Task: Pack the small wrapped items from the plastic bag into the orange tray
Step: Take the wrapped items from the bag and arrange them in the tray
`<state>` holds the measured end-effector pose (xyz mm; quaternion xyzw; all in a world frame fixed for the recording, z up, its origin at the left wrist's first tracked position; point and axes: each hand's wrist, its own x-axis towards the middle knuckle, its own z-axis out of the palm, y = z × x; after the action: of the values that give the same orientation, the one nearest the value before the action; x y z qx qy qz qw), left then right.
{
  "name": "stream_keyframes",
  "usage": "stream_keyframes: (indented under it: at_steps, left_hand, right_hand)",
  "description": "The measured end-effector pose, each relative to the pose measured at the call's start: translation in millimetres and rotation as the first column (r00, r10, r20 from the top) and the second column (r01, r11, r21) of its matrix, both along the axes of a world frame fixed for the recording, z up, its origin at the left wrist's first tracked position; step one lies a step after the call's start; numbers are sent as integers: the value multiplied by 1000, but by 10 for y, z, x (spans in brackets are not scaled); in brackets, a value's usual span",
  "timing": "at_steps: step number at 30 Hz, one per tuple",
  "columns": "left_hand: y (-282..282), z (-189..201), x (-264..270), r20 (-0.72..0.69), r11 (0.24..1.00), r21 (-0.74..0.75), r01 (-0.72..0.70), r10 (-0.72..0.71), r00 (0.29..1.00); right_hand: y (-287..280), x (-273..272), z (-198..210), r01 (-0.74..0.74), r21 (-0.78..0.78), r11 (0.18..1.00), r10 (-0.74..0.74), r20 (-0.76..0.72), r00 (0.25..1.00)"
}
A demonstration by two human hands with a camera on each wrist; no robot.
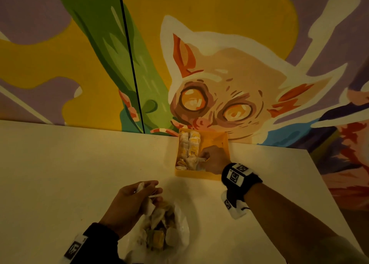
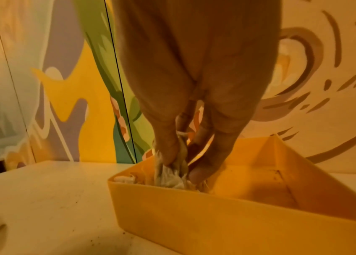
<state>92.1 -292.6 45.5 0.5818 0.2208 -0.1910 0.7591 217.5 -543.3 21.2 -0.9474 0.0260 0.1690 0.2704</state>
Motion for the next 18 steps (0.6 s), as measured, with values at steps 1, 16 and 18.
stream_keyframes:
  at_steps: [1, 16, 18]
  left_hand:
    - [6, 0, 11, -8, 1000, -3, -4, 3, 1000]
    - [79, 6, 48, -44, 1000, 6, -15, 15, 999]
    - [76, 8, 52, -50, 1000, 2, -18, 18, 999]
  right_hand:
    - [27, 22, -29, -12, -16, 1000, 11, -19, 1000]
    - [164, 257, -112, -80, -127, 989, 60, -156, 986]
    - [173, 267, -139, -92, -139, 986, 67, -175, 982]
